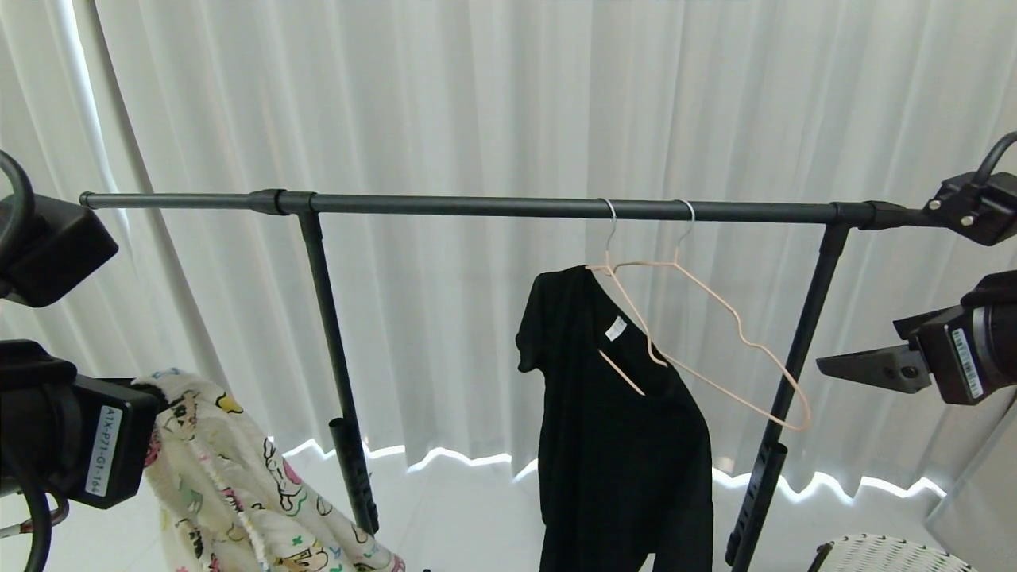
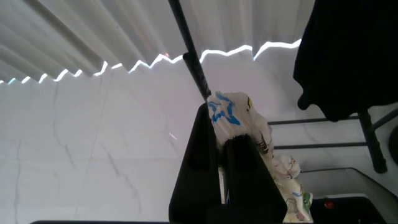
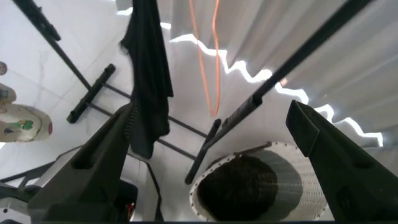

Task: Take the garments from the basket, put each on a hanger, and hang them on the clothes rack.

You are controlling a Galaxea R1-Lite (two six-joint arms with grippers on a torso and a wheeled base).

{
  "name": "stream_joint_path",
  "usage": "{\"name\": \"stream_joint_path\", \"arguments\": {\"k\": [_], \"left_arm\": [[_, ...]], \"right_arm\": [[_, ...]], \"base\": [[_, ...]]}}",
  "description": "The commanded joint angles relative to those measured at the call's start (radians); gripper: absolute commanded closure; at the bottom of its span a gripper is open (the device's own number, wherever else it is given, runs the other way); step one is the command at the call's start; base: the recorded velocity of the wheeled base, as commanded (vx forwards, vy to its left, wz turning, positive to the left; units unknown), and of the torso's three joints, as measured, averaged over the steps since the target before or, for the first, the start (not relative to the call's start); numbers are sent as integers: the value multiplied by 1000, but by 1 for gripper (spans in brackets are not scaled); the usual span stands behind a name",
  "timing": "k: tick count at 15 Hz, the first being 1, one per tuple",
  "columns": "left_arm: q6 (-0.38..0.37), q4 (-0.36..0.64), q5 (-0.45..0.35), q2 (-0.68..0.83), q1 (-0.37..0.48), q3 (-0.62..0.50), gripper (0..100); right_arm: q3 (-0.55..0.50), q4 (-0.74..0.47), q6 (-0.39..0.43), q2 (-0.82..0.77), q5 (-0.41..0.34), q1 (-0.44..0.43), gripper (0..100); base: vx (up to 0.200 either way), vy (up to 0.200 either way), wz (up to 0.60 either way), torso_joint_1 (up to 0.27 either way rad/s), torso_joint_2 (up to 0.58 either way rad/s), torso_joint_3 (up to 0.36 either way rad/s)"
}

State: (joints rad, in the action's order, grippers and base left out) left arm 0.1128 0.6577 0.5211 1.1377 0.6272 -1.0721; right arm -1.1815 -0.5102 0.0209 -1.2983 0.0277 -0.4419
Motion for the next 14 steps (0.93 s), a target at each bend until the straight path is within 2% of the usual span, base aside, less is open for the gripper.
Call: {"name": "stream_joint_path", "arguments": {"k": [1, 3, 5, 8, 11, 14], "left_arm": [[1, -1, 0, 1, 0, 1, 100], [1, -1, 0, -1, 2, 3, 100], [1, 0, 0, -6, 12, 3, 100], [1, -3, 2, -42, 77, 38, 100], [1, -64, 5, -58, 80, 77, 100], [-1, -75, 5, -58, 83, 80, 100]], "right_arm": [[-7, 12, 1, -41, 0, 0, 0], [-7, 41, 1, -70, -2, 0, 0], [-7, 56, 1, -93, -3, 0, 0], [-7, 98, 1, -154, -31, 0, 0], [-1, 118, 1, -230, -51, 8, 0], [0, 156, -1, -292, -81, 31, 0]], "base": [[200, 0, 0, 7, 7, 2], [200, 0, 0, 2, 5, 2], [0, 0, 0, 0, 0, 0], [0, 0, 0, 0, 0, 0], [0, 0, 0, 0, 0, 0], [0, 0, 0, 0, 0, 0]]}}
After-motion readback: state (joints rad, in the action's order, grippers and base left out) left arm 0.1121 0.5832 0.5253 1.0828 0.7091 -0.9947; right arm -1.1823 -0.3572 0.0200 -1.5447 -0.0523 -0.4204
